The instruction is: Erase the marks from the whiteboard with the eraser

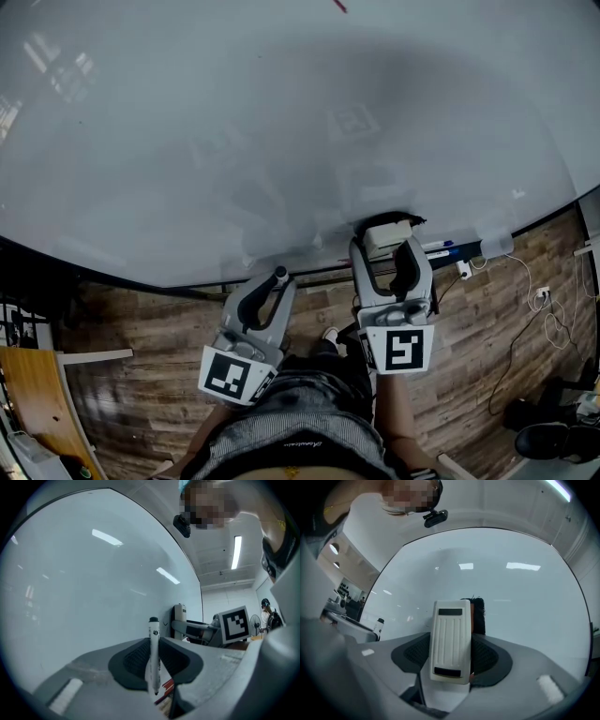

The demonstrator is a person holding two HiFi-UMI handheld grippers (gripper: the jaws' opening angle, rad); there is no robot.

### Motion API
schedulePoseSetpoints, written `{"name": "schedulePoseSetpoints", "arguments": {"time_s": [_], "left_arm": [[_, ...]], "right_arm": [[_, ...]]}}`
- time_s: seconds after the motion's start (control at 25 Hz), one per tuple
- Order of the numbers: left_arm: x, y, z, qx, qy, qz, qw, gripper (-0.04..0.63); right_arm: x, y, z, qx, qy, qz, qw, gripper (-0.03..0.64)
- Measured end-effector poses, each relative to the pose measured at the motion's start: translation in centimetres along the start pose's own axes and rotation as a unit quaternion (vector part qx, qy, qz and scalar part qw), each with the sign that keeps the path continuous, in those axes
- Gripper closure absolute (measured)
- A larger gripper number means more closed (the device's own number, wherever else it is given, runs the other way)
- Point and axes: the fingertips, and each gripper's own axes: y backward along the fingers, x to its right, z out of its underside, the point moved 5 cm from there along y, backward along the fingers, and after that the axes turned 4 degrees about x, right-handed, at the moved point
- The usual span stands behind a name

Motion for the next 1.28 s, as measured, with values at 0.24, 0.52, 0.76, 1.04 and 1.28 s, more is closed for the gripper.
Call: {"name": "schedulePoseSetpoints", "arguments": {"time_s": [0.24, 0.52, 0.76, 1.04, 1.28], "left_arm": [[-0.2, 0.0, 0.2, -0.006, -0.001, -0.004, 1.0000, 0.520], [-1.0, 0.2, 0.0, -0.011, -0.006, 0.003, 0.9999, 0.520], [-3.2, 2.7, -0.4, -0.010, -0.009, 0.009, 0.9999, 0.520], [-3.4, 3.0, -0.4, -0.009, -0.009, 0.012, 0.9998, 0.520], [-3.1, 3.0, -0.5, -0.004, 0.001, 0.017, 0.9999, 0.520]], "right_arm": [[-0.3, 0.0, 1.1, -0.020, -0.015, 0.027, 0.999, 0.353], [-1.3, 0.1, 3.2, -0.030, -0.016, 0.036, 0.999, 0.354], [-6.1, 0.2, 5.6, -0.057, 0.001, 0.015, 0.998, 0.354], [-6.6, -0.1, 5.8, -0.089, -0.001, 0.019, 0.996, 0.353], [-6.8, -1.3, 1.8, -0.062, 0.029, 0.008, 0.998, 0.353]]}}
